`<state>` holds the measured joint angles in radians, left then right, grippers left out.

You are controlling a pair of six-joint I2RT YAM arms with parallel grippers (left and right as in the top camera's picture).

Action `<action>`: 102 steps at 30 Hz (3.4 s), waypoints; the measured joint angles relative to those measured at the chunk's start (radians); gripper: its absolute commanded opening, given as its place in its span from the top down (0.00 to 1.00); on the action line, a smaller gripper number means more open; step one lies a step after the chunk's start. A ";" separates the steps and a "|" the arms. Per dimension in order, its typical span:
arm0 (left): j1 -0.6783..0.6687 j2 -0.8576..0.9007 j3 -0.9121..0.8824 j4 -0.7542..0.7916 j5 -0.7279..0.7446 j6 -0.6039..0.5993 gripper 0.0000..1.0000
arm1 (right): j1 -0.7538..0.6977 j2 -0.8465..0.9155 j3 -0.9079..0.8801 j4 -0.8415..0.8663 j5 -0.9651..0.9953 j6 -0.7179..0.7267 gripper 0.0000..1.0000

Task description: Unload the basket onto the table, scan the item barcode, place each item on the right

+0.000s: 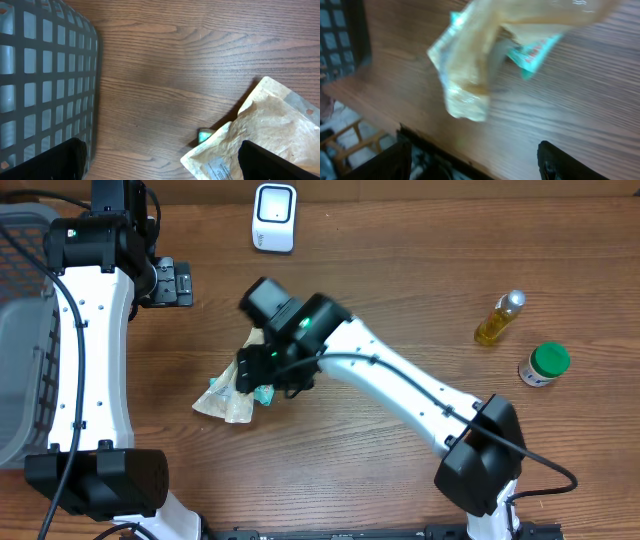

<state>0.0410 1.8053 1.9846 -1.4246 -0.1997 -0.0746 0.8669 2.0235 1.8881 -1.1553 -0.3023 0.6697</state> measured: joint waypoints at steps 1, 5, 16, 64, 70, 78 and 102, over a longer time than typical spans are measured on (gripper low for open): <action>0.000 0.000 0.000 0.000 0.000 0.000 0.00 | 0.019 0.000 0.000 0.027 0.030 0.029 0.23; 0.000 0.000 0.000 0.000 0.000 0.000 0.00 | 0.078 0.000 0.000 0.099 0.164 0.141 0.23; 0.000 0.000 0.000 0.000 0.000 0.000 0.00 | 0.126 0.034 0.000 0.161 0.364 0.288 0.24; 0.000 0.000 0.000 0.000 0.000 0.000 0.00 | -0.207 0.087 0.036 -0.276 0.370 -0.076 0.96; 0.000 0.000 0.000 0.000 0.000 0.000 0.01 | -0.270 0.087 0.019 -0.247 0.370 -0.126 0.92; 0.000 0.000 0.000 0.000 0.000 0.000 0.01 | -0.270 0.086 -0.064 -0.202 0.369 -0.148 0.69; 0.000 0.000 0.000 0.000 0.000 0.000 0.00 | -0.269 0.061 -0.373 0.041 0.276 -0.099 0.12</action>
<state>0.0410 1.8053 1.9846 -1.4246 -0.1997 -0.0746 0.5983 2.0842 1.5146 -1.1145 -0.0261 0.5709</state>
